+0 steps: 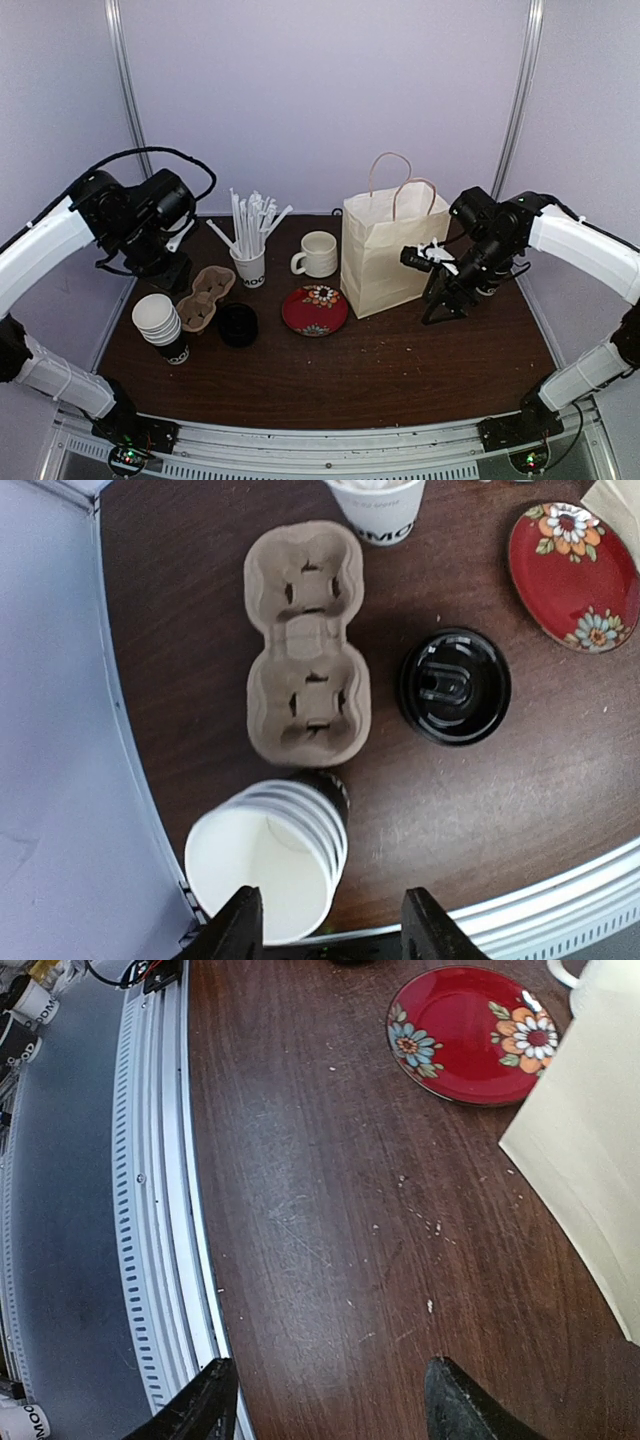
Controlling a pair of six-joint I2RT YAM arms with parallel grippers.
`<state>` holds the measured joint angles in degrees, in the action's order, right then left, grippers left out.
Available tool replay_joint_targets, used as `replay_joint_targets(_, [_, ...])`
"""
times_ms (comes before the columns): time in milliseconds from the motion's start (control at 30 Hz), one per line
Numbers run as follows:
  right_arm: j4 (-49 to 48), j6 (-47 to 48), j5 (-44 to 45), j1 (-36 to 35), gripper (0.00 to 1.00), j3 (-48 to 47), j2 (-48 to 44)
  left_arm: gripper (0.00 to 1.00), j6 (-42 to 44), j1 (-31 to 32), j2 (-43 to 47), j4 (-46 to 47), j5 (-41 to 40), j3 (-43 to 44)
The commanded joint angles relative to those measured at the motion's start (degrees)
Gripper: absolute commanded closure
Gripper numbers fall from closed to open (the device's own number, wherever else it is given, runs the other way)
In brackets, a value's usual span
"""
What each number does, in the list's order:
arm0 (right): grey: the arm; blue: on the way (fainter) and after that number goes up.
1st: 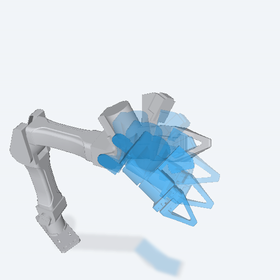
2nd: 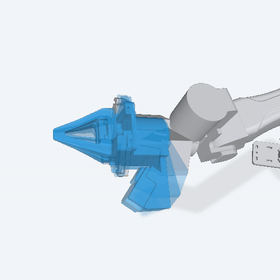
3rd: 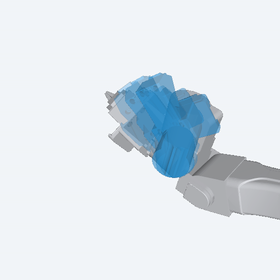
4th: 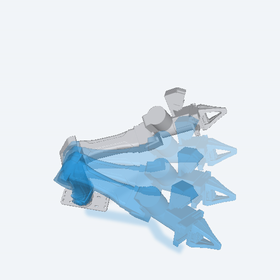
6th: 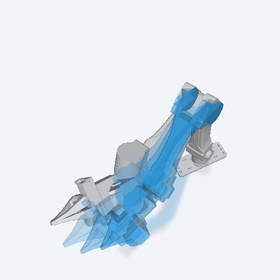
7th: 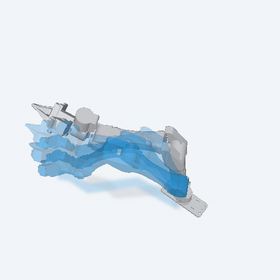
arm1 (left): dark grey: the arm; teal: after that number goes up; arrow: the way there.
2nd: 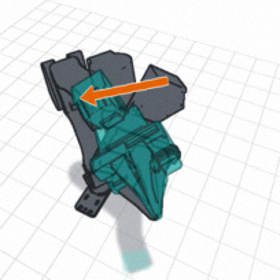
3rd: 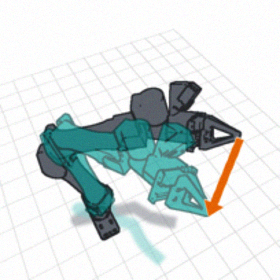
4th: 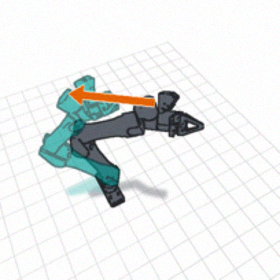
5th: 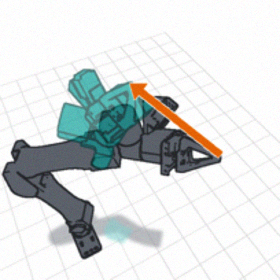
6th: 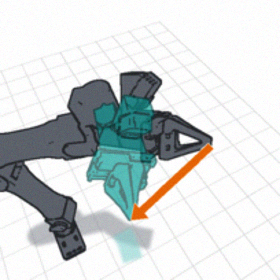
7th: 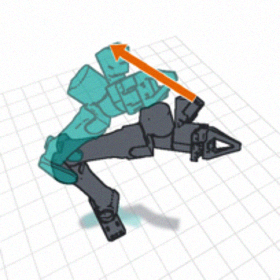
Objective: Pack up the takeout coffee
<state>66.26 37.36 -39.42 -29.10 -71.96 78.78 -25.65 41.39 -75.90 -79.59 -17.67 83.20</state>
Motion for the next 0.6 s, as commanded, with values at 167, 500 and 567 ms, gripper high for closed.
replay_joint_targets(167, [-7.53, 0.01, -5.23, -5.59, 0.34, 4.24, 5.99, 0.63, -5.05, -0.76, 1.91, -6.19, 4.56, -7.78])
replay_joint_targets(500, [-9.2, -0.28, -2.67, -5.88, 0.34, 6.81, 6.07, 0.79, -1.49, -3.93, -0.85, -0.93, 5.28, -11.86])
replay_joint_targets(567, [-8.73, -0.27, -2.87, -5.88, 0.35, 6.29, 6.71, 0.83, -1.25, -4.11, -1.41, -0.73, 5.24, -11.92])
